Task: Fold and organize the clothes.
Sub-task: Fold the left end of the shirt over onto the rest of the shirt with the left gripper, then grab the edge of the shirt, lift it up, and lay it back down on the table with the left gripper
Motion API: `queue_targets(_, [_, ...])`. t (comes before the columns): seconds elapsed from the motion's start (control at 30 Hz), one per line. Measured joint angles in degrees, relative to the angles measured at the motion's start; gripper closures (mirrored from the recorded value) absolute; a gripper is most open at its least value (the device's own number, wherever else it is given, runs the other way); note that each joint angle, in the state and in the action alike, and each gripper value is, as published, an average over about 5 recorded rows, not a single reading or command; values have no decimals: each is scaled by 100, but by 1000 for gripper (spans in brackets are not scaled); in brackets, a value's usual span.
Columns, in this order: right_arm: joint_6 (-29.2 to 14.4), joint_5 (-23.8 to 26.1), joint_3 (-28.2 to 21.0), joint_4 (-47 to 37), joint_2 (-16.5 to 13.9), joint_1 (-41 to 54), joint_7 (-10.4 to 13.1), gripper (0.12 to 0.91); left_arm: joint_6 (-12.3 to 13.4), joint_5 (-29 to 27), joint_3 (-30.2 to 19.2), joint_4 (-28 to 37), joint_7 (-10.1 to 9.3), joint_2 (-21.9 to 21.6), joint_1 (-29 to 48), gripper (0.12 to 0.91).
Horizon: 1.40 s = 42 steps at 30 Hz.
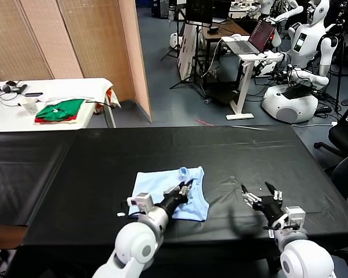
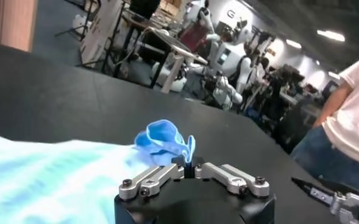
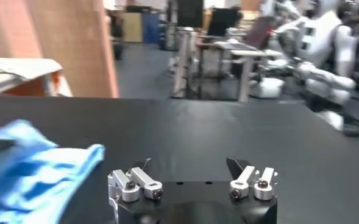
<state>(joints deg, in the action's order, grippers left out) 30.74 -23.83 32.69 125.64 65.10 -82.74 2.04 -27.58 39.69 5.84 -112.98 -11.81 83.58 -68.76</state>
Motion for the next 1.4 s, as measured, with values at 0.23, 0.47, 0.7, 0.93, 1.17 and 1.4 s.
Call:
queue_targets(0.23, [4, 100, -563, -135, -165, 227, -105, 118, 212, -533, 165, -235, 400, -15, -184, 133])
queue_targets(0.47, [-59, 416, -1244, -609, -134, 716, -202, 118, 376, -1064, 711, -431, 536, -708, -303, 123])
queue_targets(0.7, [-46, 855, -1793, -1131, -129, 1030, -350, 118, 337, -1053, 1141, -526, 478, -1178, -511, 123])
queue_targets(0.93, [-84, 1034, -1767, -1254, -65, 976, -175, 118, 401, -1035, 1405, -448, 521, -1315, -631, 123])
queue_targets(1.17, [-504, 314, -1352, -899, 161, 808, -145, 118, 666, -931, 1680, -136, 738, -1220, -772, 123])
queue_targets(1.4, [-510, 77, -861, -445, 418, 566, -125, 118, 790, -780, 1908, 115, 781, -917, -976, 123])
